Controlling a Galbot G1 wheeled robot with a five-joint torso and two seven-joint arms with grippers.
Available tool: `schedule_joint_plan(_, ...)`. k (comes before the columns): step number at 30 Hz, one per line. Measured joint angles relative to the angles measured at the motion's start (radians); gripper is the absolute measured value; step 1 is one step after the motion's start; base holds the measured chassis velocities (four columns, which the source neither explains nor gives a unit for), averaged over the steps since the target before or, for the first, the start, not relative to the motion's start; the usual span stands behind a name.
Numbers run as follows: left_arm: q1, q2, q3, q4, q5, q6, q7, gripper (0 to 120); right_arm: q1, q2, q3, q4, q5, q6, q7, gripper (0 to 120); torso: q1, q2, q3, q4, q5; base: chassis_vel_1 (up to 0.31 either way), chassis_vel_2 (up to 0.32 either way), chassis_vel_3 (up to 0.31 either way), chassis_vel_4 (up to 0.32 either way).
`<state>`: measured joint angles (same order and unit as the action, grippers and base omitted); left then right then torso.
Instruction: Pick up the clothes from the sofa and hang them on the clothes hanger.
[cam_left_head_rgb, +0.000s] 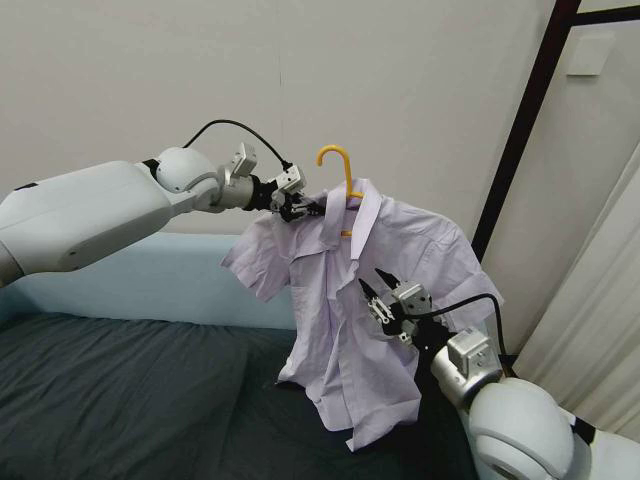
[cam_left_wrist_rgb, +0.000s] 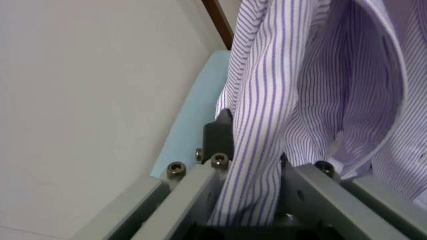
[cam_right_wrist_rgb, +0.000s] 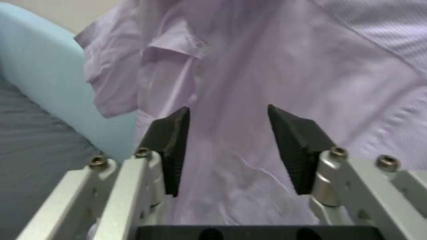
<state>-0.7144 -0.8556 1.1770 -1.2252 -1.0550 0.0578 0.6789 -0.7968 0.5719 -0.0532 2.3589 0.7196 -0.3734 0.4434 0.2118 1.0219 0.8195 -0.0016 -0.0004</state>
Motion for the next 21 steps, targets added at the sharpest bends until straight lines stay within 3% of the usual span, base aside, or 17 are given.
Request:
schedule_joint_plan(3, 0.002, -0.002, -0.006, 0.015, 0.014, -0.015, 0.012, 0, -0.018, -0.038, 0.053, 0.013, 0.048, -0.005, -0.018, 60, 0.000, 0.000, 0.000, -0.0001, 0.0005, 0.000, 0.000, 0.000, 0.000)
schedule_joint_plan(6, 0.006, -0.004, -0.021, 0.042, 0.040, -0.048, 0.039, 0, 0.024, -0.143, 0.143, 0.016, 0.180, -0.002, -0.071, 73, 0.000, 0.000, 0.000, 0.0007, -0.0001, 0.000, 0.000, 0.000, 0.000)
schedule_joint_plan(7, 0.006, -0.004, -0.021, 0.042, 0.040, -0.048, 0.039, 0, 0.024, -0.143, 0.143, 0.016, 0.180, -0.002, -0.071, 73, 0.000, 0.000, 0.000, 0.0007, -0.0001, 0.000, 0.000, 0.000, 0.000)
schedule_joint_plan(12, 0.029, 0.002, -0.057, 0.018, 0.060, -0.075, 0.063, 0, 0.103, -0.336, 0.266, -0.055, 0.407, 0.034, -0.337, 97, 0.000, 0.000, 0.000, 0.0002, -0.0002, 0.000, 0.000, 0.000, 0.000)
schedule_joint_plan(17, 0.071, -0.006, -0.099, -0.012, 0.081, -0.097, 0.072, 0, 0.146, -0.446, 0.274, -0.151, 0.473, 0.074, -0.513, 100, 0.000, 0.000, 0.000, 0.0008, -0.0001, 0.000, 0.000, 0.000, 0.000)
schedule_joint_plan(21, 0.103, -0.031, -0.123, -0.027, 0.107, -0.110, 0.082, 0, 0.161, -0.523, 0.283, -0.189, 0.517, 0.070, -0.567, 100, 0.000, 0.000, 0.000, 0.0001, -0.0001, 0.000, 0.000, 0.000, 0.000)
